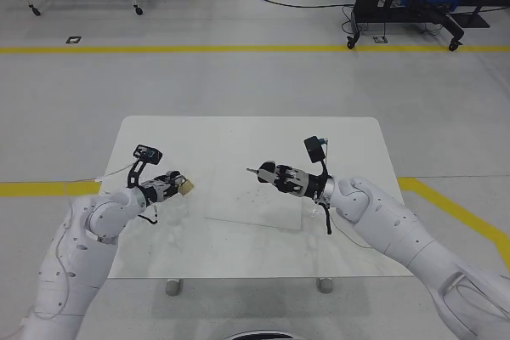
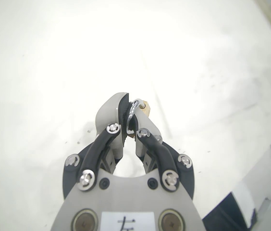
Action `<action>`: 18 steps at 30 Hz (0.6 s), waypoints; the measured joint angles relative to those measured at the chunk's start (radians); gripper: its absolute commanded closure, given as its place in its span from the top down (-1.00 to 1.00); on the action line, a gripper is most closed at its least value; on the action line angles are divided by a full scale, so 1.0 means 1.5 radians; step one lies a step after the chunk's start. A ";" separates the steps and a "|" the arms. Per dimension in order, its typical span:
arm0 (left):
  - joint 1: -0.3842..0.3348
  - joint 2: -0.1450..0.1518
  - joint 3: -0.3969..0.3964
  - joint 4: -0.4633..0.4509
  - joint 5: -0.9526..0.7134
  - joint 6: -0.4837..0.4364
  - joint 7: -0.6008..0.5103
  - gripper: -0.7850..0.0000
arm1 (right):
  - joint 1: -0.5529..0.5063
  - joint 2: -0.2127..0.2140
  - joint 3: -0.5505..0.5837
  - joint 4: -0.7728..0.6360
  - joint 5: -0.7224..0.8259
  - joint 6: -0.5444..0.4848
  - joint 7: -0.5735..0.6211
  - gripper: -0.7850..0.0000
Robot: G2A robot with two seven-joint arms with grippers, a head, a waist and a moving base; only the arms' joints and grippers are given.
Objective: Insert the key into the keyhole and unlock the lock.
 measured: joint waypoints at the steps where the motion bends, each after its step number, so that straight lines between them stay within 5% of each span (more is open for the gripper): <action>1: -0.007 -0.003 0.000 0.017 -0.057 -0.007 -0.002 -1.00 | 0.000 0.000 0.000 0.000 0.000 0.000 0.000 -1.00; 5: -0.047 -0.016 0.018 0.094 -0.302 -0.006 -0.053 -1.00 | 0.000 0.000 0.000 0.000 0.000 0.000 0.000 -1.00; 9: -0.104 -0.029 0.052 0.175 -0.468 0.058 -0.109 -1.00 | 0.000 0.000 0.000 0.000 0.000 0.000 0.000 -1.00; 18: -0.115 -0.032 0.060 0.187 -0.466 0.078 -0.110 -1.00 | 0.000 0.000 0.000 0.000 0.000 0.000 0.000 -1.00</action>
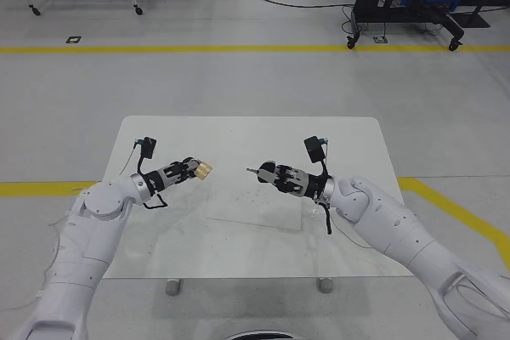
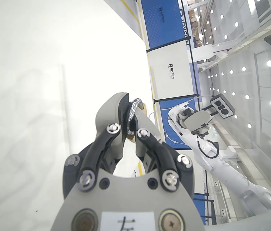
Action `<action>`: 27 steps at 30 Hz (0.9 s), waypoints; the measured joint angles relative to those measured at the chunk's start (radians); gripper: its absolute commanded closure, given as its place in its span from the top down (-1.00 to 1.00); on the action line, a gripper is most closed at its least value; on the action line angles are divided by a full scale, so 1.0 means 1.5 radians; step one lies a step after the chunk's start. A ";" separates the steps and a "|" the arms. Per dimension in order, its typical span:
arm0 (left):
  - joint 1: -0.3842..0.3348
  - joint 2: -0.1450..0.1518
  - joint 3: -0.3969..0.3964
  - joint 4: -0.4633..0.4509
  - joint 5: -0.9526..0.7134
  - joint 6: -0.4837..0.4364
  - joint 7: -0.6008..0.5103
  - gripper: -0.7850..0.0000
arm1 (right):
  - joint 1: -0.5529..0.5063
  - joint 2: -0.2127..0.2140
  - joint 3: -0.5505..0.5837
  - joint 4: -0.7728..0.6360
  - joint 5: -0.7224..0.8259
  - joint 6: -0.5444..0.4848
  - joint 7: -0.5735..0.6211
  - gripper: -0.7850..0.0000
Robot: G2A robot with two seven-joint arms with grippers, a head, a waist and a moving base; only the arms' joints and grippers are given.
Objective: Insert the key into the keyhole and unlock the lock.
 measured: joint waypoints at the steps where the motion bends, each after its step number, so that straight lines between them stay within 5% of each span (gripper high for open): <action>1: 0.000 0.000 0.000 0.000 0.000 0.000 0.000 -1.00 | 0.000 0.000 0.000 0.000 0.000 0.000 0.000 -1.00; 5: 0.010 -0.003 0.006 -0.012 -0.060 0.036 -0.037 -1.00 | 0.000 0.000 0.000 0.000 0.000 0.000 0.000 -1.00; 15: -0.084 -0.005 0.024 0.128 -0.276 0.312 -0.372 -1.00 | -0.013 0.007 0.052 -0.074 -0.132 0.043 0.011 -1.00; 21: -0.137 -0.024 0.082 0.190 -0.302 0.339 -0.417 -1.00 | -0.034 0.012 0.084 -0.096 -0.162 0.063 0.016 -1.00; 27: -0.178 -0.048 0.151 0.226 -0.284 0.362 -0.374 -1.00 | -0.045 0.016 0.111 -0.114 -0.215 0.084 0.021 -1.00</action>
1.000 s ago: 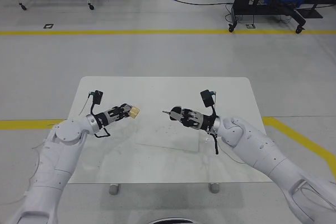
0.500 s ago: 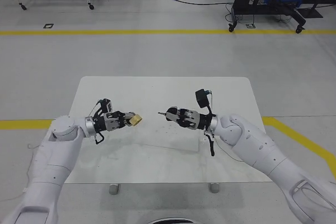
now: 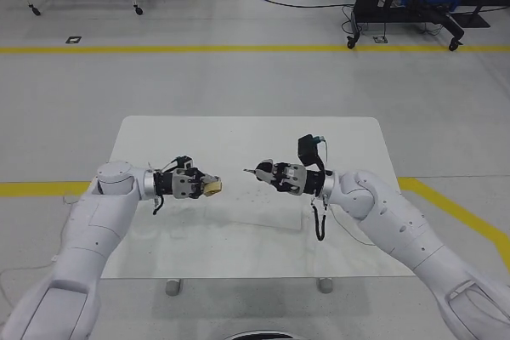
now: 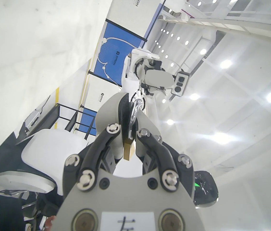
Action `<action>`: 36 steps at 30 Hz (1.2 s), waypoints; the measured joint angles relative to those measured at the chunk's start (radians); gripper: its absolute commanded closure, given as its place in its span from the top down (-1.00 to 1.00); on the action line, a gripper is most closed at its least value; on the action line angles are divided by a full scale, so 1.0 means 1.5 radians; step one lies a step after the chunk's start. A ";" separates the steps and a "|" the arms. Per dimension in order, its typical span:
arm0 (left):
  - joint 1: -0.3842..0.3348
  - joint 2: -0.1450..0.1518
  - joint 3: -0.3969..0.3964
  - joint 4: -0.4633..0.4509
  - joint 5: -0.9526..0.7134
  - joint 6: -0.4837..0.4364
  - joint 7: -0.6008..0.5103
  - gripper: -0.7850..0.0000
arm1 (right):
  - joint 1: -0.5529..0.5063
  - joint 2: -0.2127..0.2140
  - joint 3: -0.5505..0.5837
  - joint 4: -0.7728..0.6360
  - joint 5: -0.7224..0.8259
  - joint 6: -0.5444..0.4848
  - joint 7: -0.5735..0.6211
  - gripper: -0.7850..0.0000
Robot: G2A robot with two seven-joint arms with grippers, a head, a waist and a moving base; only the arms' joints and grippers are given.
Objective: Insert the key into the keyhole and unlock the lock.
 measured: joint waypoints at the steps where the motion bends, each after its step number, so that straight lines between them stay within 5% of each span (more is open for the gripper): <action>1: -0.007 -0.004 0.010 0.004 0.003 0.010 0.010 -1.00 | -0.001 0.001 0.006 -0.002 -0.016 0.002 -0.002 -1.00; 7: -0.050 -0.027 0.058 0.012 -0.008 0.101 0.057 -1.00 | -0.024 0.016 0.061 -0.040 -0.115 0.044 -0.002 -1.00; 26: -0.048 -0.029 0.058 0.013 -0.006 0.118 0.089 -1.00 | -0.028 0.023 0.085 -0.068 -0.140 0.060 0.015 -1.00; 36: -0.090 -0.057 0.157 0.014 -0.091 0.274 0.209 -1.00 | -0.082 0.052 0.123 -0.291 -0.551 0.126 0.093 -1.00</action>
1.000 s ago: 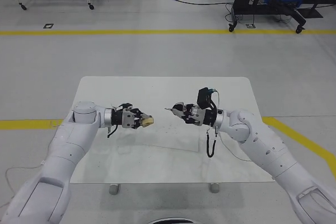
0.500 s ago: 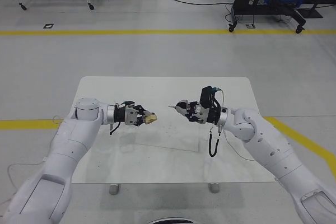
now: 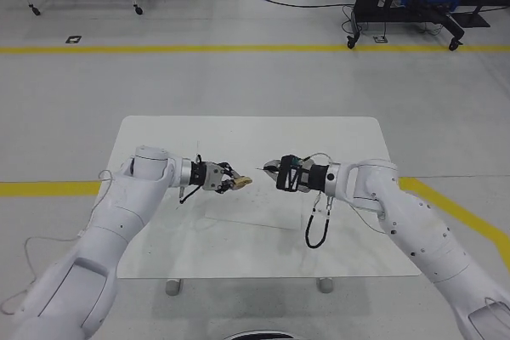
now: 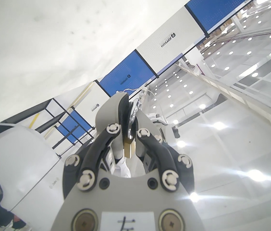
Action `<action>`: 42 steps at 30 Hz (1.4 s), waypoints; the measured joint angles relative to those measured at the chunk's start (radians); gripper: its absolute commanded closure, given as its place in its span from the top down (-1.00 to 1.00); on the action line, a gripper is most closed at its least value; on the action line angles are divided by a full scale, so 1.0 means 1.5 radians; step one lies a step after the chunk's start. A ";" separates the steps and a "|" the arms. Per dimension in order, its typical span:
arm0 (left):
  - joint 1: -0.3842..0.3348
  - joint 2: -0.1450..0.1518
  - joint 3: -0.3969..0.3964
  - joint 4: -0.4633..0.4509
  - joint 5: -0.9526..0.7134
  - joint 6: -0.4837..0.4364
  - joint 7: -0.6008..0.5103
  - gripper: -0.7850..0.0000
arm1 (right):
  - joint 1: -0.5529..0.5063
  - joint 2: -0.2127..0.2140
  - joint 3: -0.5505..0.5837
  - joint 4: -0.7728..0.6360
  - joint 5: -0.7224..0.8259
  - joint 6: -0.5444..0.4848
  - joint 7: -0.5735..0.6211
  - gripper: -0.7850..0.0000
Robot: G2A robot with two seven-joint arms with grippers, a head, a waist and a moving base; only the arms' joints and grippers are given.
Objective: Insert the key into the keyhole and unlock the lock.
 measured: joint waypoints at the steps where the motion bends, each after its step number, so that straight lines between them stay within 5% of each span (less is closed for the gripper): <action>1: -0.006 -0.001 0.011 0.004 -0.018 0.003 0.003 -1.00 | -0.009 0.002 0.003 -0.016 -0.027 0.001 -0.004 -1.00; 9: -0.048 -0.003 0.088 0.042 -0.100 0.018 0.018 -1.00 | -0.061 0.021 0.017 -0.105 -0.227 -0.022 -0.020 -1.00; 15: -0.064 -0.002 0.127 0.055 -0.120 0.004 0.004 -1.00 | -0.052 0.016 -0.007 -0.113 -0.276 -0.032 0.004 -1.00; 42: -0.085 -0.004 0.177 0.047 -0.114 -0.011 -0.011 -1.00 | -0.017 -0.008 -0.047 -0.102 -0.284 -0.056 0.074 -1.00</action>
